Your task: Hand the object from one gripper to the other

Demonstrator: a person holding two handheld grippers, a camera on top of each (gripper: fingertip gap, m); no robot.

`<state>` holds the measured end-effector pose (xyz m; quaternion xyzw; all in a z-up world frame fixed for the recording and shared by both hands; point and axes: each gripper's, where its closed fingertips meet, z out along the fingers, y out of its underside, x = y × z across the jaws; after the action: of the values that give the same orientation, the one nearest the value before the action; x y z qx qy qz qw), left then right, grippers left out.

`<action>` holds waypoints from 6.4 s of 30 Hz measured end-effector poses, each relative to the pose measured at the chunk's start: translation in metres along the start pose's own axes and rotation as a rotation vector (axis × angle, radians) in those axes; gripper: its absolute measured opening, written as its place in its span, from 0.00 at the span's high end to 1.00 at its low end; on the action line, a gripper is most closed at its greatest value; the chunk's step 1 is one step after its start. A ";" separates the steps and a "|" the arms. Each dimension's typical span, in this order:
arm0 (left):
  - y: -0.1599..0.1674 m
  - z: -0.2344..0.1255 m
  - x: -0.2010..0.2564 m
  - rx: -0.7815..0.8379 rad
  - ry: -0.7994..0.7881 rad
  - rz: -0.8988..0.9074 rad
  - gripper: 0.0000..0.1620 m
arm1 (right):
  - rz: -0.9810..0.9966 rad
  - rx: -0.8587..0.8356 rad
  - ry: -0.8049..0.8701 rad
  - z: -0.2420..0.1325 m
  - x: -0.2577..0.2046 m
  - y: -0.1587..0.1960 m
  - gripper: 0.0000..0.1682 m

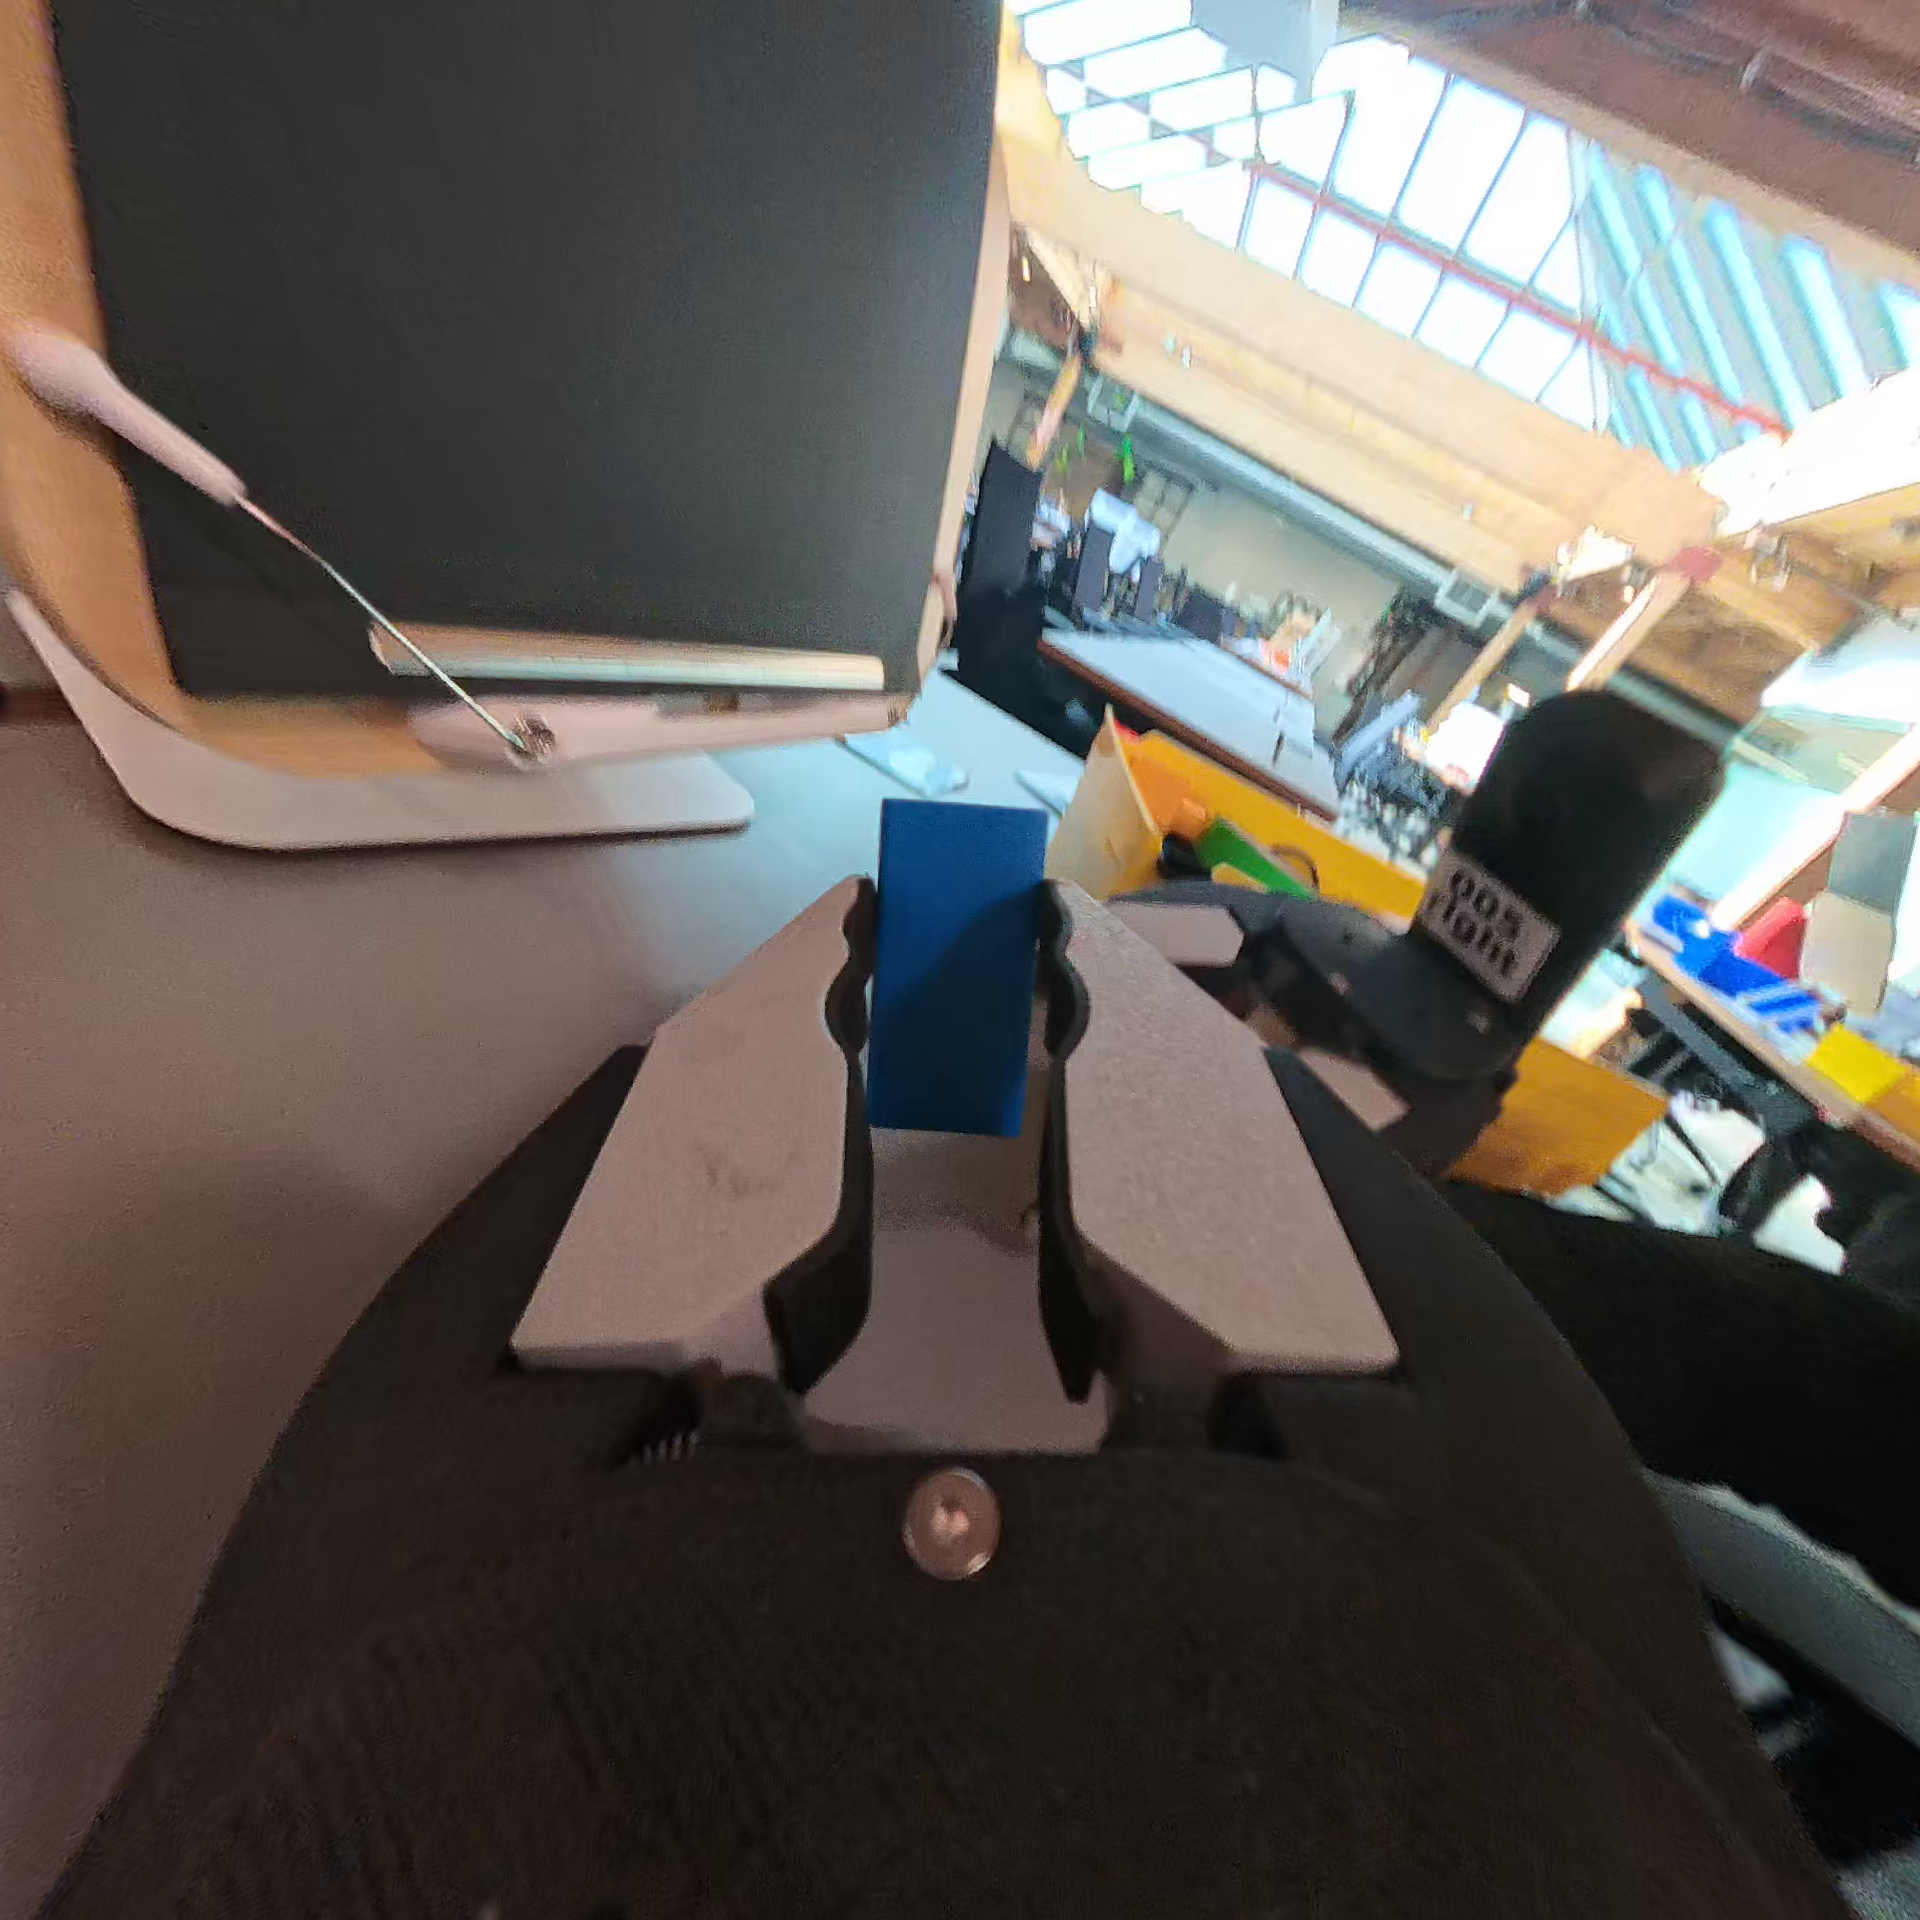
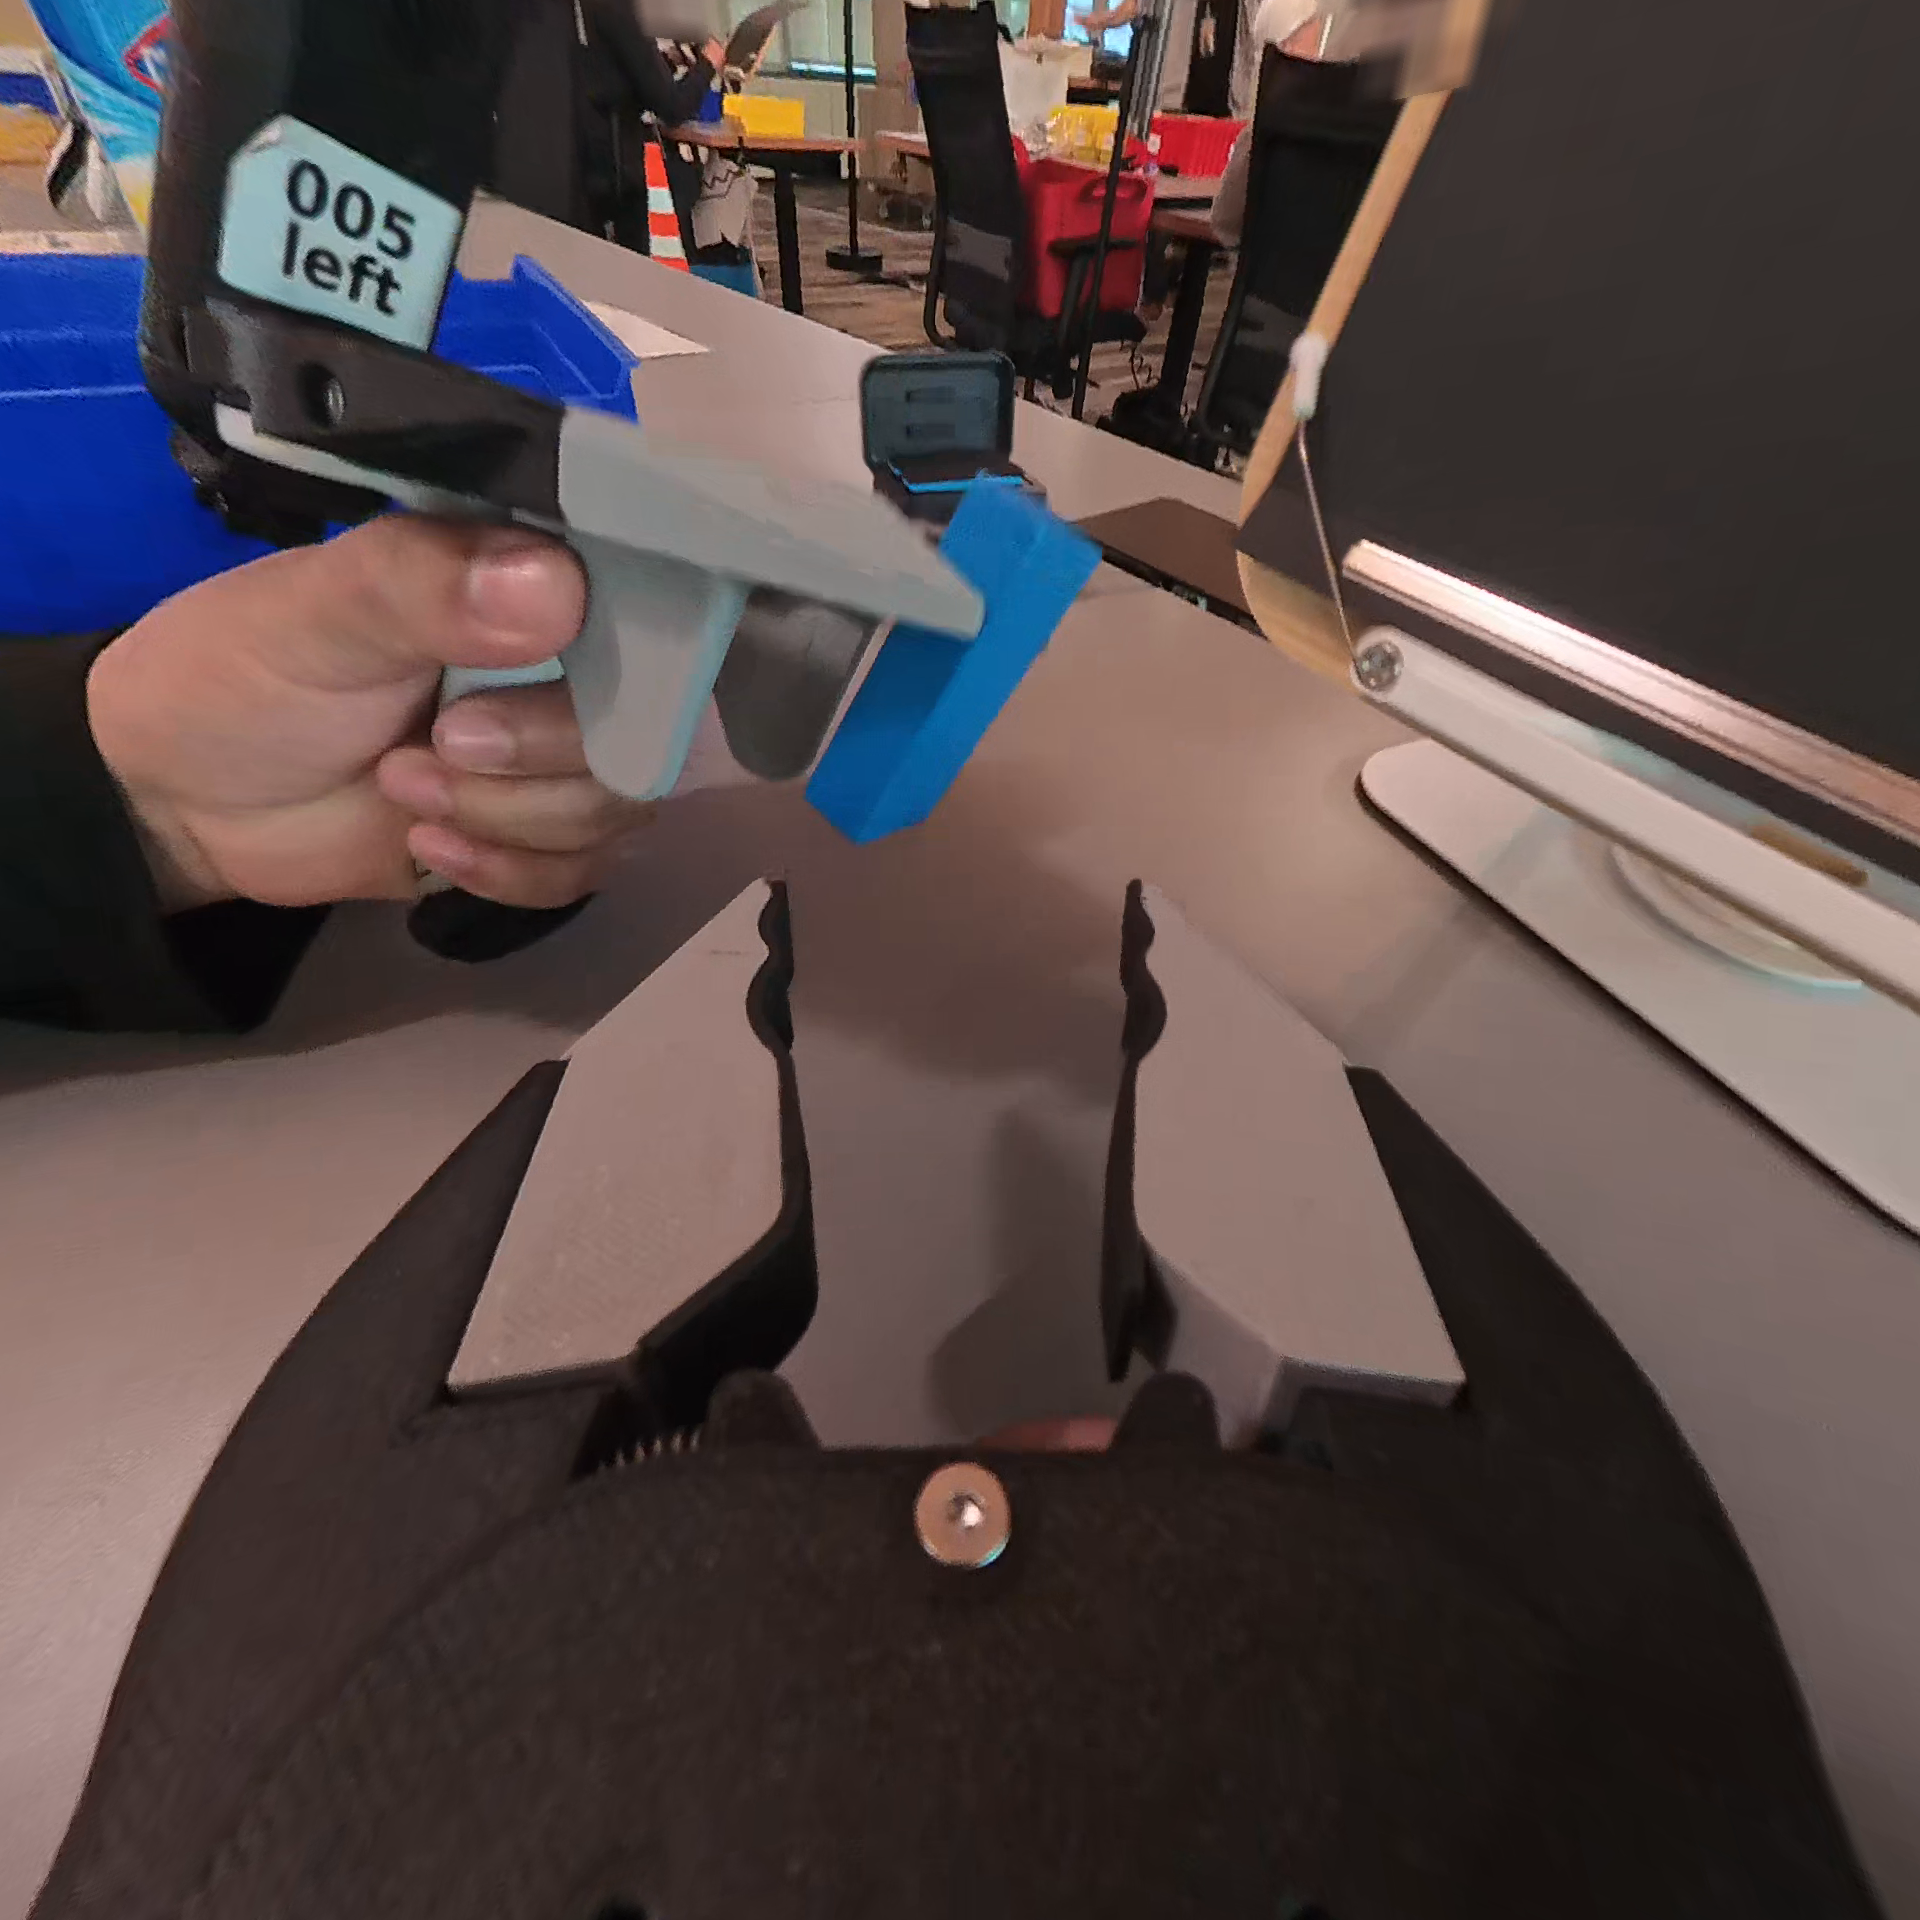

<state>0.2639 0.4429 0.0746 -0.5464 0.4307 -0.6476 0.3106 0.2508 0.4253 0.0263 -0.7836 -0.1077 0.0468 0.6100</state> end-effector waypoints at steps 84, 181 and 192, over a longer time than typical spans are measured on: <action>0.082 -0.001 0.062 -0.349 0.207 0.090 0.79 | 0.322 -0.106 -0.574 -0.033 -0.044 -0.023 0.82; 0.005 -0.024 0.052 0.131 0.277 -0.277 0.92 | 0.398 -0.019 -0.655 -0.037 -0.051 -0.042 0.71; 0.028 -0.030 0.026 -0.116 0.016 0.417 0.74 | 0.774 -0.152 -0.724 -0.040 -0.034 -0.030 0.92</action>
<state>0.2277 0.4147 0.0598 -0.4573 0.5734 -0.5479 0.4024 0.2223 0.3862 0.0635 -0.7417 -0.0177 0.5278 0.4135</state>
